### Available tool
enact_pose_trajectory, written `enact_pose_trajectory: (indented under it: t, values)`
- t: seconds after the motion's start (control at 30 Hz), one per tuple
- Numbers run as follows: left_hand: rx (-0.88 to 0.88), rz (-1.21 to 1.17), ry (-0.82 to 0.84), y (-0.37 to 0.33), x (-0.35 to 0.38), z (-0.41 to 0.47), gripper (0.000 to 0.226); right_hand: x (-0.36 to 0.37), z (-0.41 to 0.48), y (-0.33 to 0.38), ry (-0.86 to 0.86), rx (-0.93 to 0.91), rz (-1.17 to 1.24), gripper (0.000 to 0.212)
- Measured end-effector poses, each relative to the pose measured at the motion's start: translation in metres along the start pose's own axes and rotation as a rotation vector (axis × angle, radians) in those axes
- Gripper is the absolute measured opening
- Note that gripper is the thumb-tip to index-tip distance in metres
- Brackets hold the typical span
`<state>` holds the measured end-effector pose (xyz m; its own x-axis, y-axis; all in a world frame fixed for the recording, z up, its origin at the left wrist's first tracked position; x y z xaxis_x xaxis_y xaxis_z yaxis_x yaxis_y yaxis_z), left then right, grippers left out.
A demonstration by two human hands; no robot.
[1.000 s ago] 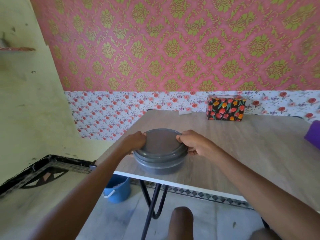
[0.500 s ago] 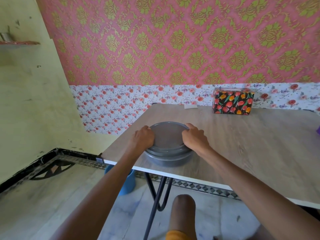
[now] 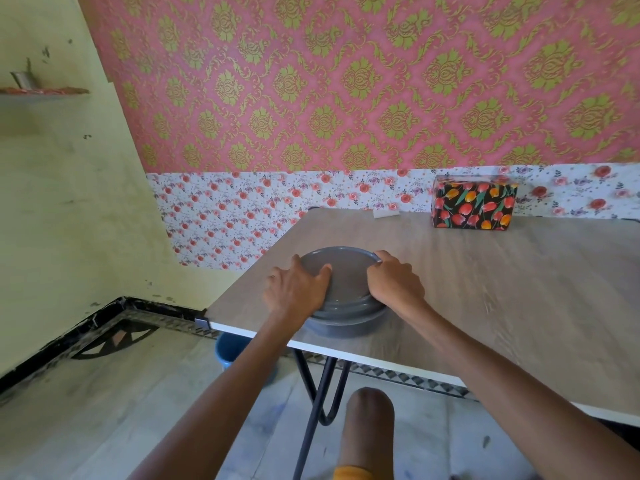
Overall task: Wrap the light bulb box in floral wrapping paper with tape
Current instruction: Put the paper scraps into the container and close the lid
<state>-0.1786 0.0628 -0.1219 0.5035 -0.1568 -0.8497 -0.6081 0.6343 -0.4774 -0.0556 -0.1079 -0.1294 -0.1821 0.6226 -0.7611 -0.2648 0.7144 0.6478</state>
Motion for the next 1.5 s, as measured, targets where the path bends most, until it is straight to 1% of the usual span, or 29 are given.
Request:
enact_pose_trajectory:
  t: [0.1, 0.17, 0.23, 0.3, 0.33, 0.4, 0.5, 0.57, 0.67, 0.77, 0.9, 0.97, 1.07, 1.2, 1.37, 1.5]
  values:
    - [0.020, -0.028, 0.071, 0.005, 0.006, 0.008, 0.067, 0.001, 0.001, 0.002, 0.032, -0.005, -0.045, 0.045]
    - [-0.023, -0.154, 0.129, 0.011, 0.009, 0.018, 0.056, 0.000, 0.008, 0.002, 0.061, -0.024, -0.018, 0.043]
    - [-0.134, -0.435, 0.163, 0.019, 0.010, 0.032, 0.031, -0.001, 0.022, 0.000, 0.103, 0.010, 0.164, 0.032]
    - [-0.275, -0.704, 0.193, 0.026, 0.014, 0.048, 0.011, -0.001, 0.040, -0.005, 0.148, 0.102, 0.404, 0.022]
    - [-0.337, -0.805, 0.209, 0.026, 0.016, 0.055, 0.006, -0.002, 0.051, -0.004, 0.157, 0.130, 0.475, 0.020]
    - [-0.403, -0.906, 0.252, 0.023, 0.025, 0.071, 0.010, 0.000, 0.077, 0.001, 0.151, 0.158, 0.552, 0.021]
    - [-0.405, -0.900, 0.364, 0.011, 0.044, 0.095, 0.015, 0.008, 0.114, 0.008, 0.103, 0.186, 0.575, 0.022]
    - [-0.420, -0.904, 0.410, 0.007, 0.056, 0.117, 0.019, 0.017, 0.139, 0.013, 0.091, 0.200, 0.574, 0.021]
    - [-0.465, -1.010, 0.428, 0.001, 0.071, 0.159, 0.018, 0.033, 0.176, 0.020, 0.090, 0.229, 0.646, 0.020]
    - [-0.456, -1.066, 0.387, -0.005, 0.085, 0.212, 0.015, 0.043, 0.221, 0.023, 0.061, 0.222, 0.670, 0.029]
    - [-0.408, -1.067, 0.355, -0.017, 0.103, 0.264, 0.023, 0.046, 0.271, 0.020, 0.065, 0.151, 0.567, 0.033]
    - [-0.387, -1.047, 0.357, -0.024, 0.112, 0.277, 0.024, 0.044, 0.287, 0.017, 0.039, 0.100, 0.479, 0.029]
    - [-0.391, -1.110, 0.395, -0.032, 0.129, 0.292, 0.027, 0.035, 0.306, 0.015, -0.043, -0.021, 0.282, 0.023]
    - [-0.403, -1.124, 0.366, -0.032, 0.140, 0.306, 0.020, 0.023, 0.320, 0.021, -0.142, -0.258, -0.006, 0.018]
    - [-0.397, -1.147, 0.315, -0.035, 0.143, 0.318, 0.017, 0.018, 0.336, 0.021, -0.189, -0.368, -0.254, 0.021]
    - [-0.406, -1.134, 0.297, -0.038, 0.144, 0.321, 0.015, 0.025, 0.342, 0.021, -0.181, -0.437, -0.473, 0.015]
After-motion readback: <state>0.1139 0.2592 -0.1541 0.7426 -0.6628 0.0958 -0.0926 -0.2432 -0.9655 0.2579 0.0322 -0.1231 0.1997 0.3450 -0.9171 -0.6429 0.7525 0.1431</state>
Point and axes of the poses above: each hand's wrist, its own z-axis towards the middle knuckle, its own x-axis out of the palm, y = z × x, the point moved 9 cm from there along z, towards the middle knuckle, and after that the axes turned 2 degrees about -y, right-handed, at the moved point
